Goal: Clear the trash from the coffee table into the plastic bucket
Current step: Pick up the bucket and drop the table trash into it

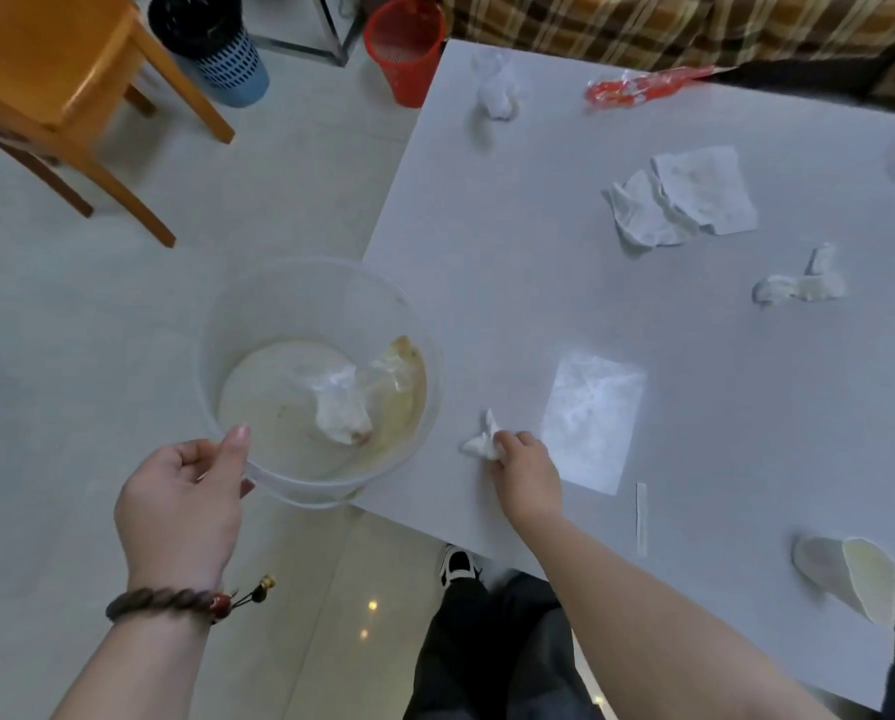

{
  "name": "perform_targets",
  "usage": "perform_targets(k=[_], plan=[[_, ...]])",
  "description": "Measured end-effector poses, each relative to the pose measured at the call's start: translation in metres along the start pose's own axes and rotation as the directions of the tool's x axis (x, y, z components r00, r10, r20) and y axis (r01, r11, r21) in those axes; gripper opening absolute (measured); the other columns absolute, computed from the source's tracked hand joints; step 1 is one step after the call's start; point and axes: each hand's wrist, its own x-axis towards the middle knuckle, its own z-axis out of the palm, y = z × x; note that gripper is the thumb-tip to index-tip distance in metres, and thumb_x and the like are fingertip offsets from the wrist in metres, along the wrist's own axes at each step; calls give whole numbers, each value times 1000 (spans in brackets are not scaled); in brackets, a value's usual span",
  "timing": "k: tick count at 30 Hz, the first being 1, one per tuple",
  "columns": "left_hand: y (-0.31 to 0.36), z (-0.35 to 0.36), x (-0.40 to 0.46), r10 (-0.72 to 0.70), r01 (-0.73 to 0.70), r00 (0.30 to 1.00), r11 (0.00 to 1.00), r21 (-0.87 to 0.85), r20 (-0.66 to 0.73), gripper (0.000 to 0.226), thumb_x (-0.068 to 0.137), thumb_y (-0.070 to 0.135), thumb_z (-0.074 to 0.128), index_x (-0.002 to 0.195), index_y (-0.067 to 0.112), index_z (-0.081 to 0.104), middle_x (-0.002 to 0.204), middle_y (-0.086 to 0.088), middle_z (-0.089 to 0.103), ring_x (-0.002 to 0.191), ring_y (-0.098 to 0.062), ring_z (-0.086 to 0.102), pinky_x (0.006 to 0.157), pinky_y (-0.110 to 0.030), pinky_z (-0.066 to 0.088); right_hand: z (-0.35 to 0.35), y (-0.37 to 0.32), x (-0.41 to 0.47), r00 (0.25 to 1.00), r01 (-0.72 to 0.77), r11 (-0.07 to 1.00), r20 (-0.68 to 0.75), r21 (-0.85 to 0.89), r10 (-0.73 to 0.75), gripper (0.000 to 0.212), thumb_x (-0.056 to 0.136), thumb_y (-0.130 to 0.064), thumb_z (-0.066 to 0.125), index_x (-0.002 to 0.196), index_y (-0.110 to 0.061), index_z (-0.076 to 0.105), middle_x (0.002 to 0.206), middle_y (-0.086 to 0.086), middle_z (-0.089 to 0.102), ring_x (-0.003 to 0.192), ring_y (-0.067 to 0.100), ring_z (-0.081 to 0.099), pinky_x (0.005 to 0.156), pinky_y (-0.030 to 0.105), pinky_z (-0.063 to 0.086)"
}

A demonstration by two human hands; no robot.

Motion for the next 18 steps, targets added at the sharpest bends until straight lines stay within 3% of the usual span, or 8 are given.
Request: perform_targets(k=[5,8,14,18], plan=[[14,3,-18,71,-73,997,995,65,33,60,65,66,66,87,11,64,78,-7,73,81,-30,74,86,-50,58,-59,-34,-25,962,66,942,-272,328,27,35,89,-16,57,124,-15,58,111,1,59,100,20,56,80,33,48],[22,12,-33,117,-126,990,986,108,84,44,82,50,71,93,8,63,88,-14,74,88,-34,73,84,-47,57,-97,-61,-41,937,191,890,-347,415,-40,33,87,-19,61,120,-18,60,108,-3,60,93,16,57,80,30,48],[35,27,-75,142,-162,971,982,92,195,39,86,40,72,97,3,65,89,-15,74,87,-32,70,79,-38,53,-123,-111,-67,923,361,874,-261,326,-284,37,84,-20,65,121,-18,60,113,1,60,102,19,55,85,28,44],[36,31,-94,139,-164,956,984,75,259,37,86,42,71,94,7,64,84,-11,73,84,-24,69,66,-30,45,-118,-113,-71,953,301,931,-43,207,-299,63,85,-33,66,142,-26,38,139,1,47,127,21,40,107,32,33]])
